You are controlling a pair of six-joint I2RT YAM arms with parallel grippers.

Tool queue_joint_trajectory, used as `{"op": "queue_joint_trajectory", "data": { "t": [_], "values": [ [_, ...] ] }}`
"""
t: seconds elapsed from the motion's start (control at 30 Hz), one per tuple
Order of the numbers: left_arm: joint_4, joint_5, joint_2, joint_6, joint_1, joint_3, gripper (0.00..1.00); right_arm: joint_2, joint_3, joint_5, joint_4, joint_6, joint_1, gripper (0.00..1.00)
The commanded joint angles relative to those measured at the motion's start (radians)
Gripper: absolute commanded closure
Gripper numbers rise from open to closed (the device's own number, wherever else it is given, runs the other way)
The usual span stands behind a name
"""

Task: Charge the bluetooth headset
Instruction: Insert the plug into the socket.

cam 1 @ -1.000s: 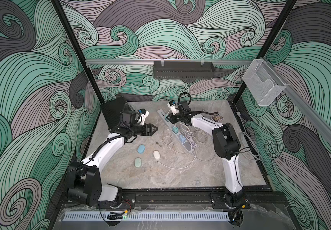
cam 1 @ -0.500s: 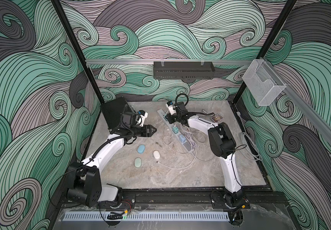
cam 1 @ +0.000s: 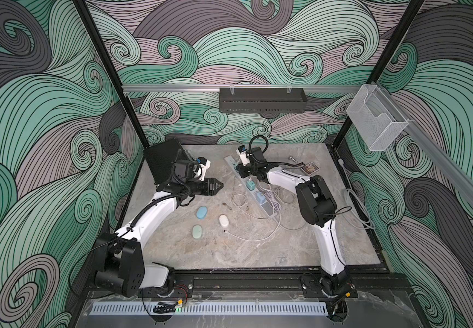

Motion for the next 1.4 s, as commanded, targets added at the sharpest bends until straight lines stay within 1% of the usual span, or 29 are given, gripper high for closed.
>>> {"op": "queue_joint_trajectory", "data": {
  "t": [0.0,0.2,0.4,0.57,0.7,0.93,1.07,1.27,1.37],
  "values": [
    [-0.023,-0.004,-0.022,0.013,0.004,0.015,0.35,-0.013,-0.030,0.040,-0.152,-0.006,0.005,0.98],
    [-0.023,-0.002,-0.024,0.008,0.007,0.016,0.35,0.045,0.085,0.027,-0.361,-0.036,0.004,1.00],
    [-0.022,0.002,-0.022,0.005,0.012,0.016,0.36,0.103,0.219,0.016,-0.474,-0.062,0.006,1.00],
    [-0.020,0.012,-0.016,0.000,0.015,0.020,0.35,0.146,0.327,0.009,-0.530,-0.075,0.007,1.00],
    [-0.018,0.016,-0.013,0.000,0.019,0.020,0.36,0.206,0.446,0.032,-0.652,-0.085,0.017,1.00],
    [-0.022,0.025,-0.006,-0.001,0.023,0.023,0.35,0.231,0.443,0.051,-0.730,-0.114,0.029,1.00],
    [-0.023,0.028,0.002,-0.002,0.029,0.024,0.35,0.262,0.454,0.087,-0.762,-0.134,0.033,1.00],
    [-0.024,0.031,0.027,-0.004,0.034,0.029,0.35,0.365,0.597,0.072,-0.884,-0.132,0.034,1.00],
    [-0.028,0.031,0.035,-0.002,0.037,0.031,0.36,0.399,0.636,0.086,-0.933,-0.141,0.037,1.00]
  ]
}}
